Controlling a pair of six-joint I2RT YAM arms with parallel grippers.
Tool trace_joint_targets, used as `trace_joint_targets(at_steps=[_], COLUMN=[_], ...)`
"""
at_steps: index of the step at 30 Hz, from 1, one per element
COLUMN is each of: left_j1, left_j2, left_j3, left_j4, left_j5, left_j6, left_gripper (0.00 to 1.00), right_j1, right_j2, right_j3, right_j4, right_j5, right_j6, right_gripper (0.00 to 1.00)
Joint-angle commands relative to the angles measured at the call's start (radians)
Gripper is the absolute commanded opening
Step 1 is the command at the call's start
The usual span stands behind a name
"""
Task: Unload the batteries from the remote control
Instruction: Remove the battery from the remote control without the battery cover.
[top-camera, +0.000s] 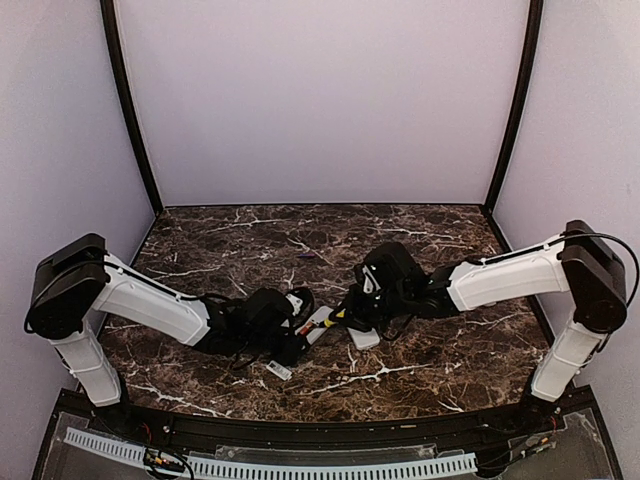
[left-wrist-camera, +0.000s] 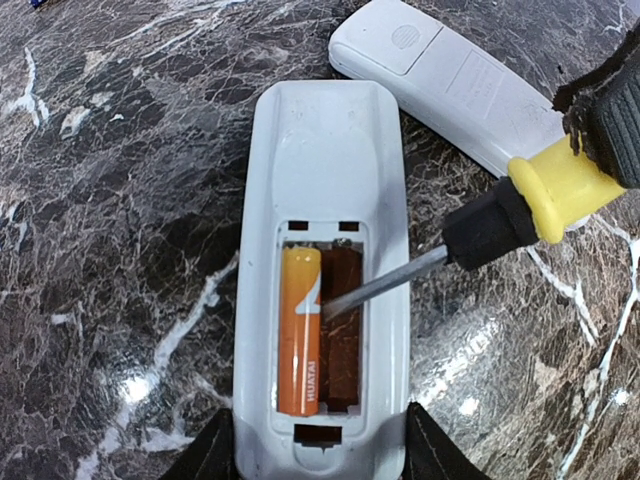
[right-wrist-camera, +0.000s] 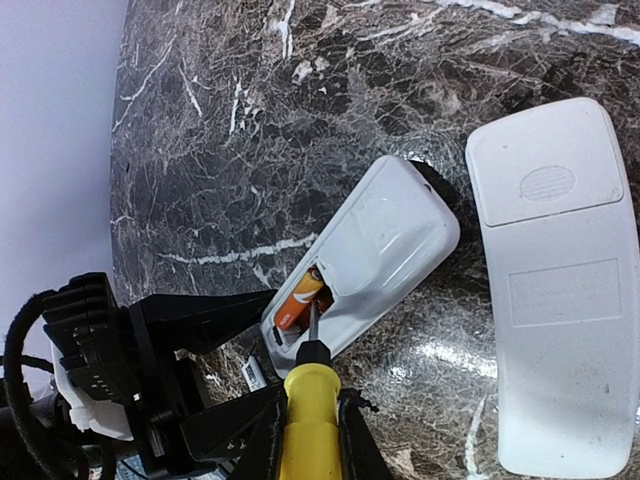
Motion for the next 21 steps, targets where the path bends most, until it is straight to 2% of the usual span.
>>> trace_joint_targets(at_steps=[1,12,21], left_j1=[0.016,0.063,0.08], left_j2=[-0.016,-0.029,-0.028], left_j3=[0.008,0.008,0.009], left_j4=[-0.03,-0.019,-0.018], left_j5=[0.081,0.203,0.229], left_j6=[0.013,0.007,-0.001], left_gripper=[0.32,0.31,0.3], right_j1=[-0.02,-0.035,-0.04], right_j2=[0.01,0.041,0.055], right_j3=[-0.048,-0.073,-0.078], right_j4=[0.131,0.247,0.297], right_j5=[0.031,-0.007,-0.042], right_j6=[0.013,0.006,-0.007], right_gripper=[0.0,0.0,0.0])
